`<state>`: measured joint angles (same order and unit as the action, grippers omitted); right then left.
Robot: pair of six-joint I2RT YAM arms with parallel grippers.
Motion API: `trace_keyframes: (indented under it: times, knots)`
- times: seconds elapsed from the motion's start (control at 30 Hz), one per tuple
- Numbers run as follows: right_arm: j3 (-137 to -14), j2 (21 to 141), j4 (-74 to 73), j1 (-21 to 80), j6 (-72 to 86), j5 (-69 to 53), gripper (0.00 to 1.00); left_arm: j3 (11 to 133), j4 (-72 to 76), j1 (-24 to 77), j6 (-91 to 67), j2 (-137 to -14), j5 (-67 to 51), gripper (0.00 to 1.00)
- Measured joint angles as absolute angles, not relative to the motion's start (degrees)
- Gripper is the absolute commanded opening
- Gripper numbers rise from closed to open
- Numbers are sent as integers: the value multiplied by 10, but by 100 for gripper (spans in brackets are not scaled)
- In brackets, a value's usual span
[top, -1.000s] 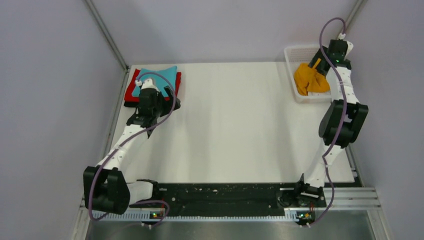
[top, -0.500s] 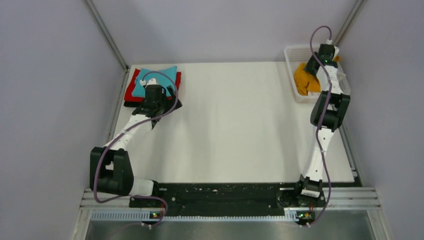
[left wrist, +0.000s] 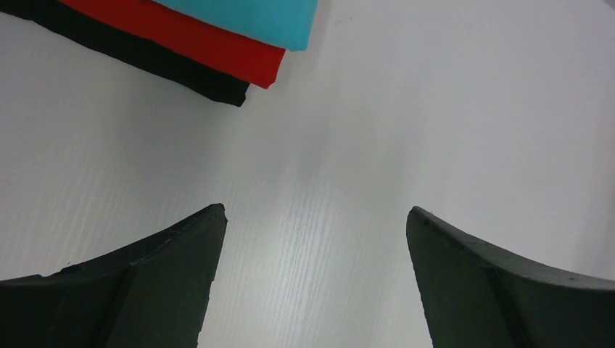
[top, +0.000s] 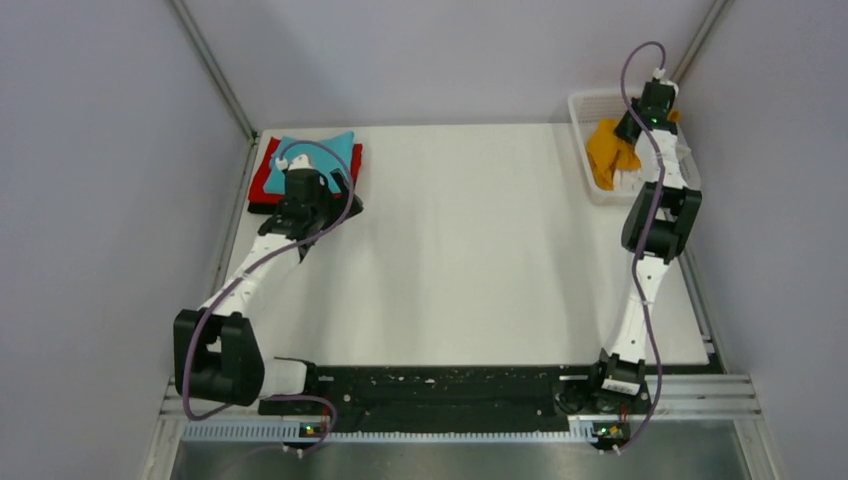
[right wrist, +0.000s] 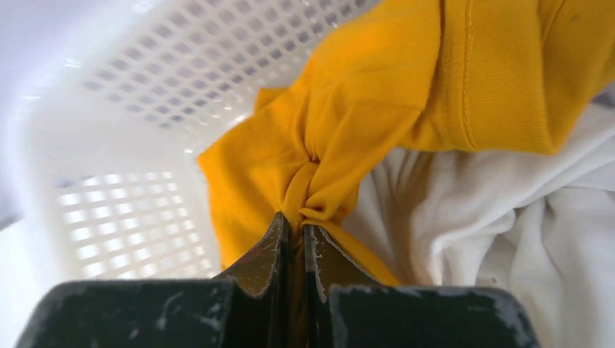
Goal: Fold and stack the t-shirts
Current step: Grab crumpled tshirt from bin with the right arm
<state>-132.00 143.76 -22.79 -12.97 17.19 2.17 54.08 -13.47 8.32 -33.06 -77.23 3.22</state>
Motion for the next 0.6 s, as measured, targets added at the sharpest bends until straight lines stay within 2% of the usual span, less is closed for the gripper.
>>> trace_keyframes:
  times: [0.13, 0.4, 0.6]
  knots:
    - [-1305, 1378, -236, -129, 172, -4, 0, 540, -131, 83, -322, -743, 21, 99]
    - [-1298, 1182, -209, -129, 178, -48, 0, 540, -136, 83, -291, -719, -8, 99]
    - [-1320, 1109, -176, -123, 202, -147, 0, 533, -134, 83, -282, -684, -17, 99]
